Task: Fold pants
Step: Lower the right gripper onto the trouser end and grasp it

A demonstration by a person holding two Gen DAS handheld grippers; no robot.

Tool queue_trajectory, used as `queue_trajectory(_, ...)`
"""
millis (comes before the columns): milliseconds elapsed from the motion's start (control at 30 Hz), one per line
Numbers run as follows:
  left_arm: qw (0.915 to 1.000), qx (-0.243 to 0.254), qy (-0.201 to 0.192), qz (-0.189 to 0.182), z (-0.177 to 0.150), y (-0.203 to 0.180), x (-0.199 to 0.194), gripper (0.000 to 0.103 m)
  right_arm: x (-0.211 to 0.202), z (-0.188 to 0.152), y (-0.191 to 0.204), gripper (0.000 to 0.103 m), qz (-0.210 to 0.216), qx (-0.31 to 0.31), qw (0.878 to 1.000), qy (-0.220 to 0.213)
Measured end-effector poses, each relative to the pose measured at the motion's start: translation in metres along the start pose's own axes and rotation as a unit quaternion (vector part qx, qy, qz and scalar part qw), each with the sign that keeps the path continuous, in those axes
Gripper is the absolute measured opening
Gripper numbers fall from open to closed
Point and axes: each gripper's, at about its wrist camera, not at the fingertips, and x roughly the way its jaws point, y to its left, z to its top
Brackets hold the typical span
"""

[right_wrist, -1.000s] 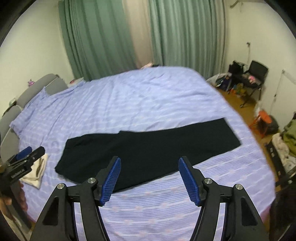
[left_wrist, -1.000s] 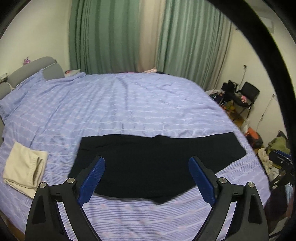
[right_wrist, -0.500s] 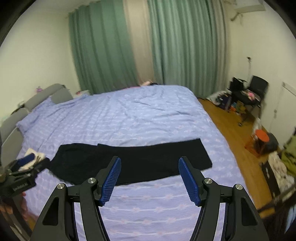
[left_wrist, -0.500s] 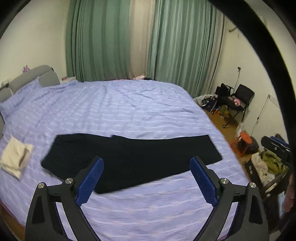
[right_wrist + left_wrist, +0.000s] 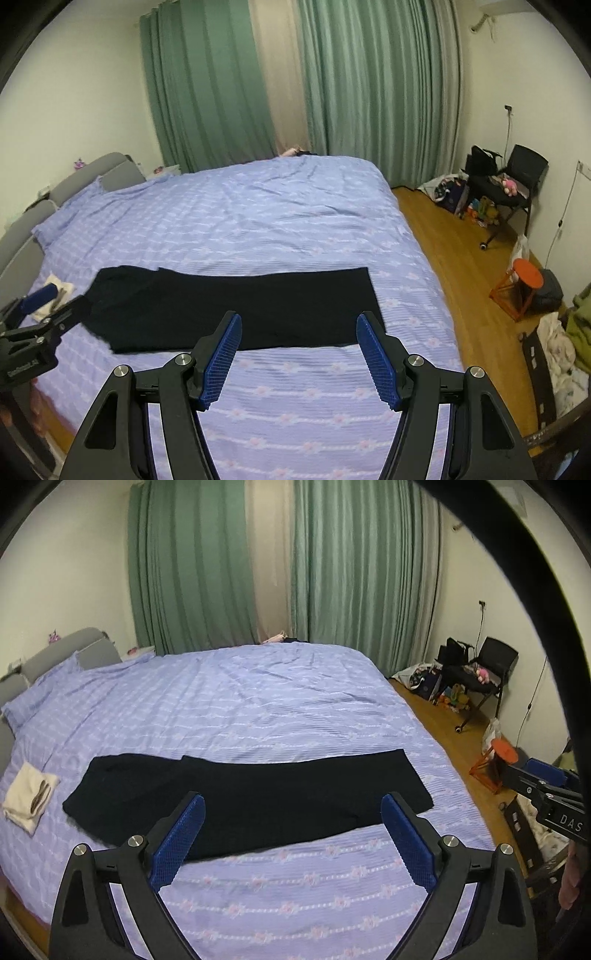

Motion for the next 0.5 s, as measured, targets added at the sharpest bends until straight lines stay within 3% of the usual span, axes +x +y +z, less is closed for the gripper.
queue_trajectory(233,0.9987,0.012,0.049,-0.011,-0.017,-0.039,0.085,0.098,0.077,-0.013,-0.047,0.064,-0.025,0.012,0.999,0.024)
queue_trajectory(500,0.9963,0.028,0.081,-0.007,-0.041,-0.077,0.192,0.098,0.181,-0.045,-0.096,0.052,-0.027,0.046,0.996,0.072)
